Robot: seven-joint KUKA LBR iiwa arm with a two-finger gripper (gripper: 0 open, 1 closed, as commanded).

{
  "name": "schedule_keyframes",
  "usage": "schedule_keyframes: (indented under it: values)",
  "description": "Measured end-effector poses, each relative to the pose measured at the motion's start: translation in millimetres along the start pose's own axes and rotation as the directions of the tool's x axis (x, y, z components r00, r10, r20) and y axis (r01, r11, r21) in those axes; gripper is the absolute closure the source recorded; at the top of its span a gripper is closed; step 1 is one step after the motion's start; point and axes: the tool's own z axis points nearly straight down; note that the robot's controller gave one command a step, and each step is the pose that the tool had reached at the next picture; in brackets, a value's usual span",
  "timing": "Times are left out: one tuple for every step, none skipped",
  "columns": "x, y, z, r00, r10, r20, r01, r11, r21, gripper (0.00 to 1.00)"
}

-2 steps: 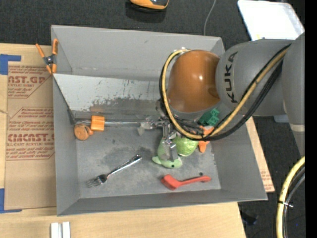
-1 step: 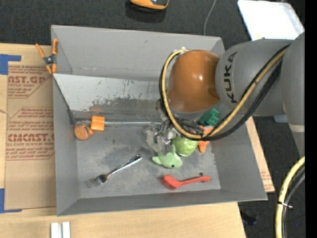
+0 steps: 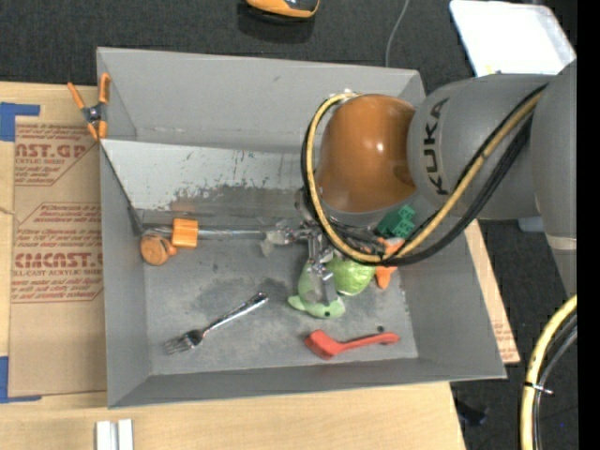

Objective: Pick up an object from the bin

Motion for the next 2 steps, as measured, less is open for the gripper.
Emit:
schedule_keyframes:
  values:
    - [0.0,0.0,0.0,1.000,0.000,0.000,0.000,1.000,0.000,1.00]
    - [0.0,0.0,0.0,1.000,0.000,0.000,0.000,1.000,0.000,0.00]
